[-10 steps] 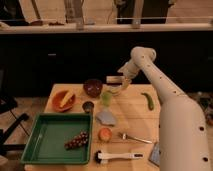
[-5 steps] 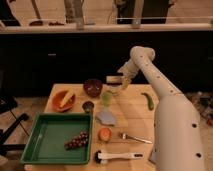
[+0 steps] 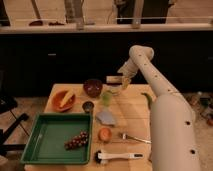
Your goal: Wipe purple bowl with eraser
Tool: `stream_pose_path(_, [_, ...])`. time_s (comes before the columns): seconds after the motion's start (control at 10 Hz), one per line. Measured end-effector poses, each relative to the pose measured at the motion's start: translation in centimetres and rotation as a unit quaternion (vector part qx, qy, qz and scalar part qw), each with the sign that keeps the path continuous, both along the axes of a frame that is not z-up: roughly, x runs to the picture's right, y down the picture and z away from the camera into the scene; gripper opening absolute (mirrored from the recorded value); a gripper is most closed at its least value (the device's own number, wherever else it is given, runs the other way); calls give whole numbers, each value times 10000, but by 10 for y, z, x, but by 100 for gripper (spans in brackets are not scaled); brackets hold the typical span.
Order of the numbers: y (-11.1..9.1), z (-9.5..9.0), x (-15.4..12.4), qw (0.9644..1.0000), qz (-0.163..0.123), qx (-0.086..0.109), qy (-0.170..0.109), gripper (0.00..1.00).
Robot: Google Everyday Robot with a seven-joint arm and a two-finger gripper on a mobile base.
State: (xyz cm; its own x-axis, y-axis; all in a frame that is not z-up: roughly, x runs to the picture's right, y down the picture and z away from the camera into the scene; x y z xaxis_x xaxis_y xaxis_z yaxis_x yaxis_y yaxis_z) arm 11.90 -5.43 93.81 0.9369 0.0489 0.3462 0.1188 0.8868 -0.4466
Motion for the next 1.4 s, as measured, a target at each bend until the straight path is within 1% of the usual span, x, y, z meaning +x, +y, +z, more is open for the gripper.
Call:
stream_pose_path(0.4, [3,3,1,10000,-23,-80,1,80])
stream_pose_path(0.5, [4,5,1,9999,-17,-106,-10,77])
stream_pose_path(0.7, [6,6,0,9999,-12,-127,-23,59])
stream_pose_path(1.1, [10,4,9,9999,44,-118,20,17])
stream_pose_path(1.2, [11,3,11,9999,50,-114,26,13])
stream_pose_path(1.3, [11,0,13,9999,54,-85,30,12])
stream_pose_path(1.4, [10,-4,14,10000,39,-13,54,12])
